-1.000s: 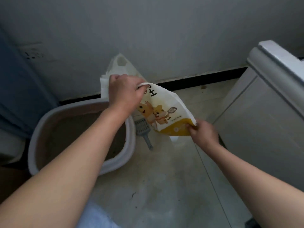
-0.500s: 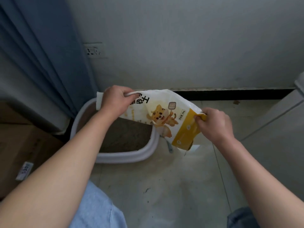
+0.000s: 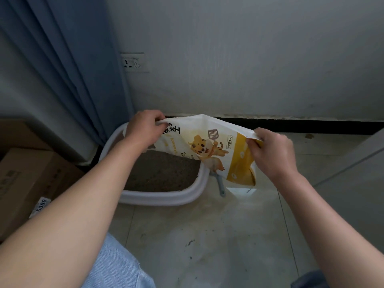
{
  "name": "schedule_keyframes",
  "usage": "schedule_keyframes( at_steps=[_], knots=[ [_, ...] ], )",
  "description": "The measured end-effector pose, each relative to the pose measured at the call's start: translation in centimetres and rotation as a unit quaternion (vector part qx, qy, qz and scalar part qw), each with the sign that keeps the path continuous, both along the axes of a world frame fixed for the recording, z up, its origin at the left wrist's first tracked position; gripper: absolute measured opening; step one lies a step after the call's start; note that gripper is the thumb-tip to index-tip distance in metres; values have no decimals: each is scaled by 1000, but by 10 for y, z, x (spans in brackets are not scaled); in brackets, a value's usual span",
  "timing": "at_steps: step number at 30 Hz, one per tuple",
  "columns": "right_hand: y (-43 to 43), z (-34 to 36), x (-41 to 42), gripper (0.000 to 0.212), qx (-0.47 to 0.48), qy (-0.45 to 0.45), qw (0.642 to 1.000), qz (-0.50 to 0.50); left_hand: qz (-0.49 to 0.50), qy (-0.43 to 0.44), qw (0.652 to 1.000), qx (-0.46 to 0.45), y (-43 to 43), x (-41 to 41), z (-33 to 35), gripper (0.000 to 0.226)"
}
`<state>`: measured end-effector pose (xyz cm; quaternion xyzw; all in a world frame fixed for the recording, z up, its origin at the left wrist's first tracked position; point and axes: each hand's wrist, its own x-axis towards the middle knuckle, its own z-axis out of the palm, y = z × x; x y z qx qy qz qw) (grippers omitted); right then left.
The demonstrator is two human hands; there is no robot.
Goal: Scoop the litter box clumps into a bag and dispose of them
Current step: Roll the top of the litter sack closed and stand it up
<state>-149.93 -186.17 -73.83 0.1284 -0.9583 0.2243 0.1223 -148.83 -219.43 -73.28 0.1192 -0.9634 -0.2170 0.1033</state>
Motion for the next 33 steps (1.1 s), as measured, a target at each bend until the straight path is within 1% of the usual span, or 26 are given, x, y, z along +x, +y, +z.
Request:
schedule_keyframes(
  at_steps=[2,4,8,13,20,23,27,31,33],
  knots=[
    [-4,1,0,17,-22,18,1000,5,1,-12,1000,-6,-3,2,-1,8],
    [-6,1,0,13,-31,36,999,15,1,-15,1000,-10,-5,4,-3,9],
    [-11,-1,-3,14,-43,54,997,36,9,-28,999,-16,-11,4,-6,12],
    [-19,2,-3,7,-65,78,994,51,20,-40,999,-23,-15,6,-7,12],
    [-25,6,-3,5,-78,81,992,52,26,-30,998,-44,-18,11,-7,9],
    [-27,7,-3,4,-84,82,991,61,28,-39,997,-54,-19,13,-6,7],
    [-29,9,-2,8,-92,86,990,67,26,-50,996,-75,-19,15,-3,4],
    [-32,10,-3,12,-103,92,988,67,24,-53,995,-81,-22,18,-2,9],
    [-34,10,-4,17,-110,93,987,63,21,-47,995,-81,-24,18,-3,8]
  ],
)
